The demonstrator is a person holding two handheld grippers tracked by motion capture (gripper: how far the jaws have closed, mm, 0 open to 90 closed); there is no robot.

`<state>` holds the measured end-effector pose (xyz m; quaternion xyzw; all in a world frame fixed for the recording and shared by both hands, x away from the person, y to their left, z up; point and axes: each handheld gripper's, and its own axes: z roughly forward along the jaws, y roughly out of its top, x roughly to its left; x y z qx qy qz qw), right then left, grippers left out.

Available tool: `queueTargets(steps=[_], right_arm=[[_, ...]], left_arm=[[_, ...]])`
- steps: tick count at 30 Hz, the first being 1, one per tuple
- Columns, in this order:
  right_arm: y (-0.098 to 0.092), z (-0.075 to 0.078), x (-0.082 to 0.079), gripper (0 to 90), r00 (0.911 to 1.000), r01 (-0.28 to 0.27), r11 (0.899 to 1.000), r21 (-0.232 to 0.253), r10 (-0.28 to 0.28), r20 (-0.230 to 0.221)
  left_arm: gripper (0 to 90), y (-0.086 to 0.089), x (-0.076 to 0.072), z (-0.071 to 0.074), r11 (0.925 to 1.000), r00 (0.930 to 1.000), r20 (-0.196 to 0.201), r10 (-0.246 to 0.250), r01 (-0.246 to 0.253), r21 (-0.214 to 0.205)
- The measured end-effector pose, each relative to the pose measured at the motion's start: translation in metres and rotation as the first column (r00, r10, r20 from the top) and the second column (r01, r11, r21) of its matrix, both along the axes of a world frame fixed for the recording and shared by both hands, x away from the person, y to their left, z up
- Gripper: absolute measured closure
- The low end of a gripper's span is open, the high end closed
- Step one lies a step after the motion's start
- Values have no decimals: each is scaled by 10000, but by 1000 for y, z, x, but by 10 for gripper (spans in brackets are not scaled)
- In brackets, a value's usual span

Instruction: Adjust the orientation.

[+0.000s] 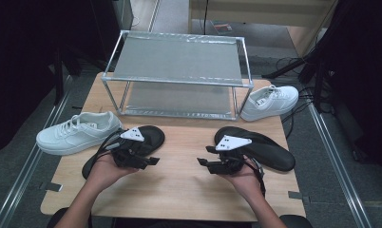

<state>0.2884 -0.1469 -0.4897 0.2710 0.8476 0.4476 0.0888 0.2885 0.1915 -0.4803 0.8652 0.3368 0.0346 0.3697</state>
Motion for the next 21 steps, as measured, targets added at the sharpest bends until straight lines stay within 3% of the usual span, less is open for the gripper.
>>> queueTargets(steps=[15, 21], right_arm=[[4, 0, 2, 450, 9999, -161, 9999, -60, 161, 36], [9, 0, 5, 450, 9994, -341, 9994, 40, 341, -1]], left_arm=[[425, 37, -3, 3, 9947, 9947, 65, 1027, -1027, -44], [453, 52, -5, -5, 9888, 9890, -34, 1478, -1477, 233]])
